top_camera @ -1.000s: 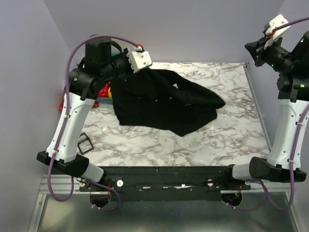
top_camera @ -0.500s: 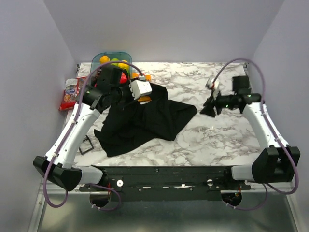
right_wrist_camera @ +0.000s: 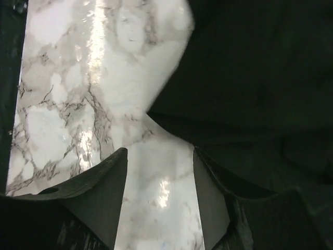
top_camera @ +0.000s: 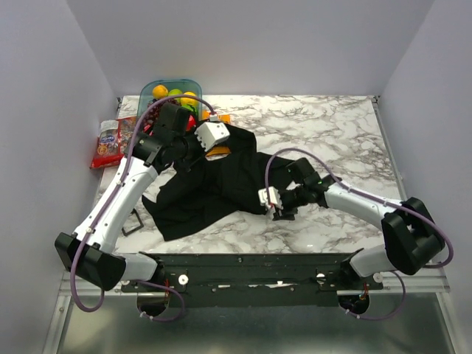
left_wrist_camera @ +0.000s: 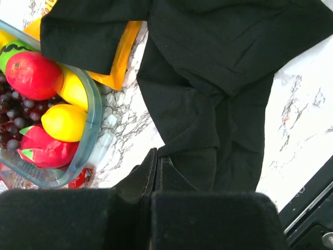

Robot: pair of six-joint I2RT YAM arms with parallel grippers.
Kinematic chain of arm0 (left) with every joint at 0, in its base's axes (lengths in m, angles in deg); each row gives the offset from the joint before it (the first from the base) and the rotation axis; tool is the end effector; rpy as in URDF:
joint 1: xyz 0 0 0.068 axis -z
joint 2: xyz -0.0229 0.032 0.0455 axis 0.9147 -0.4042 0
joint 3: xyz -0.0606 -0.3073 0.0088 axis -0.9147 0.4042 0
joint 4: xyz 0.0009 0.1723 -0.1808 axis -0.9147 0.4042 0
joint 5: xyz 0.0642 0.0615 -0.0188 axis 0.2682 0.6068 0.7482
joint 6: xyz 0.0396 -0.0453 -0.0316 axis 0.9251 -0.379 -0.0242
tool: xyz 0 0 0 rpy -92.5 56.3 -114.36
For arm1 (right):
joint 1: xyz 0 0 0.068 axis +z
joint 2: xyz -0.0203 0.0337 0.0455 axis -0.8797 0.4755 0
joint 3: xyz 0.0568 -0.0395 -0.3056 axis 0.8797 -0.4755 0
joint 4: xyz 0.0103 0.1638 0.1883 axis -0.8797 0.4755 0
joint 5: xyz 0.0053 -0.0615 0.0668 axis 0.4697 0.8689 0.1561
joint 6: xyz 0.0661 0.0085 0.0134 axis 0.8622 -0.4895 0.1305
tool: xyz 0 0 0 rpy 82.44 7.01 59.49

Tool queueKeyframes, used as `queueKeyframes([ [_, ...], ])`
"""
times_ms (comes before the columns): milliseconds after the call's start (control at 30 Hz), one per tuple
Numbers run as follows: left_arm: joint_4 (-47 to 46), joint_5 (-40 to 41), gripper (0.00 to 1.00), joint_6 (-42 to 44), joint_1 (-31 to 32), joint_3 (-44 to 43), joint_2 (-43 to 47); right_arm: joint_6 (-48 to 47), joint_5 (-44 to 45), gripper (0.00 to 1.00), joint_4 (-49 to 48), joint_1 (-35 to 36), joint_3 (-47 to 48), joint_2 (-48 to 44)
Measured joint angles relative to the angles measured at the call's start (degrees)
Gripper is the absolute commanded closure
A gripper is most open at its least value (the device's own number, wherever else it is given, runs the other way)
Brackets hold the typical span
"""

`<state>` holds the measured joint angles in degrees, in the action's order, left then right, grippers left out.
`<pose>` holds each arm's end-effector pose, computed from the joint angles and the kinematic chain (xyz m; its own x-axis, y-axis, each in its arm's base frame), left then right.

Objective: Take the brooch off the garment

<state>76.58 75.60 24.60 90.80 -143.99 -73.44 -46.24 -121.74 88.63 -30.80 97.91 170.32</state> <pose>0.2226 -0.1149 0.4036 -0.2773 0.7043 -0.6535 0.8143 0.5333 0.2292 0.2015 0.1604 0.2282 0.2251 -0.6637 -0.7133 -0.9742 -0.1634 -0.1554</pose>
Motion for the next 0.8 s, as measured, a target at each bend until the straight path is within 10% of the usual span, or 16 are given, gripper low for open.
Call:
queueKeyframes([
  [400, 0.5, -0.1, 1.00, -4.1, -3.2, -3.2, -2.0, -6.0, 13.0, 0.43, -21.0, 9.2, -4.7, 7.2],
  [600, 0.5, -0.2, 1.00, -4.7, -3.9, -4.5, -2.3, -4.5, 16.2, 0.76, -26.3, 10.1, -2.7, 8.8],
  [800, 0.7, -0.5, 1.00, -4.7, -4.6, -4.6, -3.0, -1.4, 16.1, 0.63, -21.2, 10.1, 3.8, 8.9],
])
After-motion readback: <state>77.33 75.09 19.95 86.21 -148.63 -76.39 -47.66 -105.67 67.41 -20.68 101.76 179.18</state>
